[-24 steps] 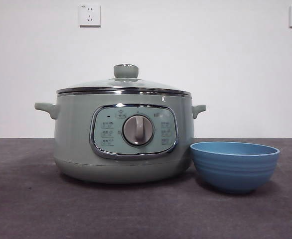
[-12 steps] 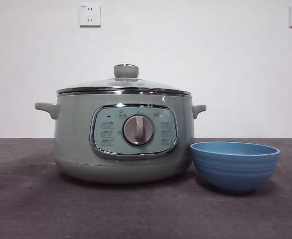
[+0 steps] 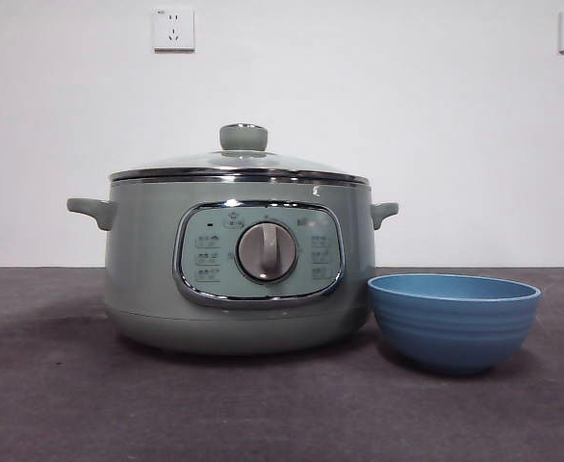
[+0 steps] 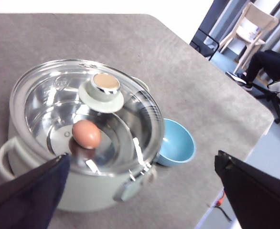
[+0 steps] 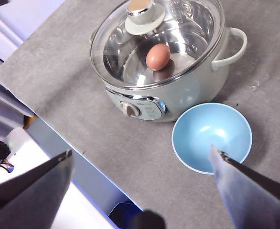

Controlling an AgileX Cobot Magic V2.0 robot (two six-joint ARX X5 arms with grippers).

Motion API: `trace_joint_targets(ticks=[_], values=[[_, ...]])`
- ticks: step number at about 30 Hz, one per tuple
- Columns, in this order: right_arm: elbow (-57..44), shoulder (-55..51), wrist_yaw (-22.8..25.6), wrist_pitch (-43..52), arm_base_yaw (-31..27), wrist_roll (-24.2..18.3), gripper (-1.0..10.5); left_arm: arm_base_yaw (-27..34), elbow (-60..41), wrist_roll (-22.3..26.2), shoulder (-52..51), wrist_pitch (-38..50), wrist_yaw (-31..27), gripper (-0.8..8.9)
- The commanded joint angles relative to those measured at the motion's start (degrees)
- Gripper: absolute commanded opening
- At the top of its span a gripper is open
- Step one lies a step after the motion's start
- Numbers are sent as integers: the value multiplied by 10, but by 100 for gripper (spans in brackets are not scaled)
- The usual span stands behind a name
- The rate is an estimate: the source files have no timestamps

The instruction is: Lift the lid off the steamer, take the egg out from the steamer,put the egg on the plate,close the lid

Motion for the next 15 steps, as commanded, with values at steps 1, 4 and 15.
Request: trace_joint_targets(ticks=[1, 4, 15], values=[[2, 6, -1, 4, 1, 5, 483, -36, 1, -7, 36, 53, -37, 517], [2, 13, 0, 5, 1, 5, 482, -79, 1, -7, 82, 121, -98, 517], [2, 30, 2, 5, 1, 5, 482, -173, 1, 16, 246, 332, -231, 517]])
